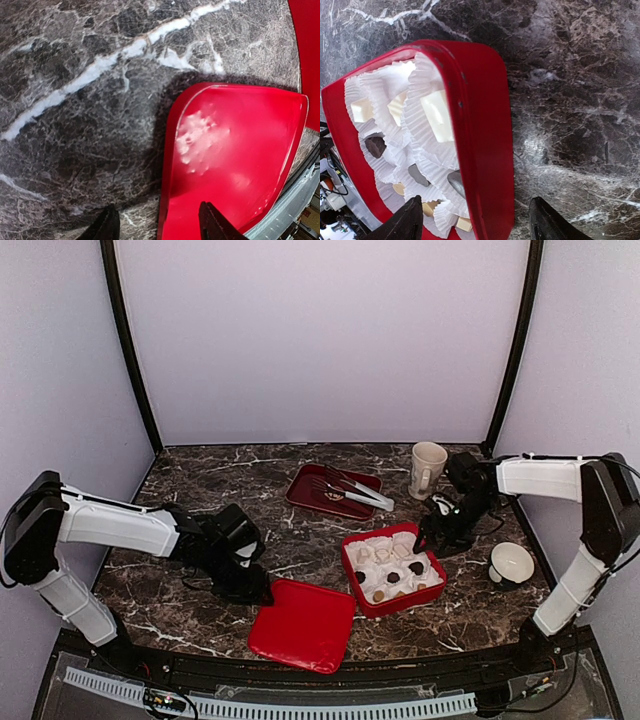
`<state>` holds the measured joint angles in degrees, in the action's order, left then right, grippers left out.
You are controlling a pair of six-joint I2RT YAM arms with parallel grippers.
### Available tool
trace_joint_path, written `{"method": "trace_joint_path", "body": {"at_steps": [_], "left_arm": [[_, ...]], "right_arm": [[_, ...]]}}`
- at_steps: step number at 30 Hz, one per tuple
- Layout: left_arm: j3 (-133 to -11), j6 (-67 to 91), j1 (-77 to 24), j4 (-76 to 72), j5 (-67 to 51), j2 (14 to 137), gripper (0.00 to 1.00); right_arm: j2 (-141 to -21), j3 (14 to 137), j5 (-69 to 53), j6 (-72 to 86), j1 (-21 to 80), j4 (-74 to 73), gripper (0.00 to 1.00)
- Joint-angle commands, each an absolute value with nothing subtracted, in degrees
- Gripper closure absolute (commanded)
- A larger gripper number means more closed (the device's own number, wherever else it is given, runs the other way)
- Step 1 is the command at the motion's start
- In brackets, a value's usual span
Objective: Pack the chocolate
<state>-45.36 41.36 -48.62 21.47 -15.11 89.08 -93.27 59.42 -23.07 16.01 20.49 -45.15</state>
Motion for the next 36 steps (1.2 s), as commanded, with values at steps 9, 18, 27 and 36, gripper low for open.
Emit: {"method": "trace_joint_path", "body": {"at_steps": [9, 18, 27, 36], "left_arm": [[-48.5, 41.2, -50.9, 27.3, -10.6, 93.7, 0.48], [-52.5, 41.2, -52.6, 34.6, -4.8, 97.9, 0.63], [-48.5, 41.5, -52.2, 39.9, 1.4, 93.4, 0.97], [-46.4, 41.7, -43.6, 43.6, 3.1, 82.7, 1.0]], "right_arm": [[-92.5, 54.6, -28.7, 17.8, 24.3, -38.0, 0.31], [-93.0, 54.6, -31.7, 18.3, 26.8, -35.6, 0.31], [-94.8, 56.5, -33.7, 25.6, 32.1, -30.7, 0.3], [-97.8, 57.6, -33.4, 34.8, 40.1, -24.0, 0.28]]}}
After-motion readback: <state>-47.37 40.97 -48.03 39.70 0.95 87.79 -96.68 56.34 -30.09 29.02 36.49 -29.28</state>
